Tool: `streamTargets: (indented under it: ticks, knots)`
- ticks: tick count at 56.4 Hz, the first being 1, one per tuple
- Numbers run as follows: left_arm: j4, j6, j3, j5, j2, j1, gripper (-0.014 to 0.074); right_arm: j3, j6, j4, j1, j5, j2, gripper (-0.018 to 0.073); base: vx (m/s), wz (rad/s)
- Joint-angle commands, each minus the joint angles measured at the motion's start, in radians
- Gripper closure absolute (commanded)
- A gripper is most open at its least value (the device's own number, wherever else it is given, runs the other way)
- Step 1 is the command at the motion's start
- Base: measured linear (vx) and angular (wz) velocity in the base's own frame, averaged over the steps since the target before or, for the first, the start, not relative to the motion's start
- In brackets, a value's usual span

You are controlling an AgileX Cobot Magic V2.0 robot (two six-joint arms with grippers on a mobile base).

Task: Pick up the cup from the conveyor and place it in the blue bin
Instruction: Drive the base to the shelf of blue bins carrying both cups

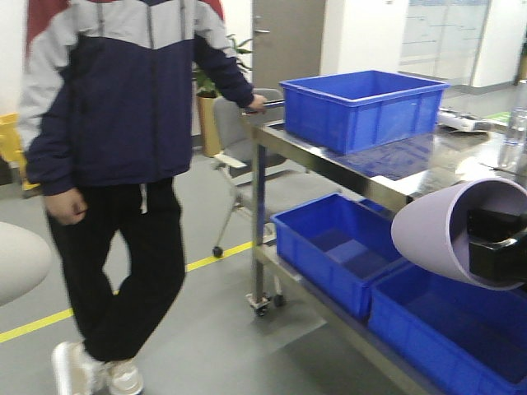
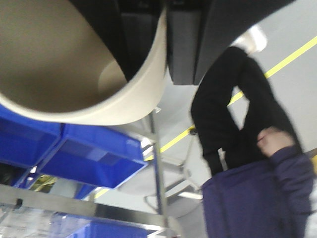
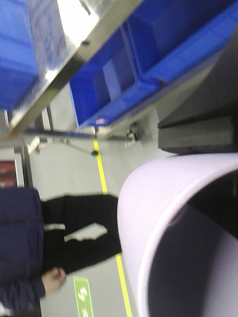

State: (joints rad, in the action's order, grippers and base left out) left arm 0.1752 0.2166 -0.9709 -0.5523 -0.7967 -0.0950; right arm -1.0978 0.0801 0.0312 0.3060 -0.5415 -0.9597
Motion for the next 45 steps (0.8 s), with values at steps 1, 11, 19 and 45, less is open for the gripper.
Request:
streamTargets:
  ticks: [1, 11, 19, 45]
  knots:
    - [0.018, -0.002, -0.028, 0.096, 0.006, -0.008, 0.0603, -0.028, 0.001, 0.010, -0.002, 0.093, 0.012, 0.0568, 0.34, -0.40]
    - [0.018, -0.002, -0.028, 0.096, 0.006, -0.008, 0.0603, -0.028, 0.001, 0.010, -0.002, 0.093, 0.012, 0.0568, 0.33, -0.54]
    - [0.018, -0.002, -0.028, 0.096, 0.006, -0.008, 0.0603, -0.028, 0.001, 0.010, -0.002, 0.093, 0.012, 0.0568, 0.31, -0.74]
    - [0.018, -0.002, -0.028, 0.096, 0.006, -0.008, 0.0603, -0.028, 0.001, 0.010, -0.002, 0.093, 0.012, 0.0568, 0.26, -0.73]
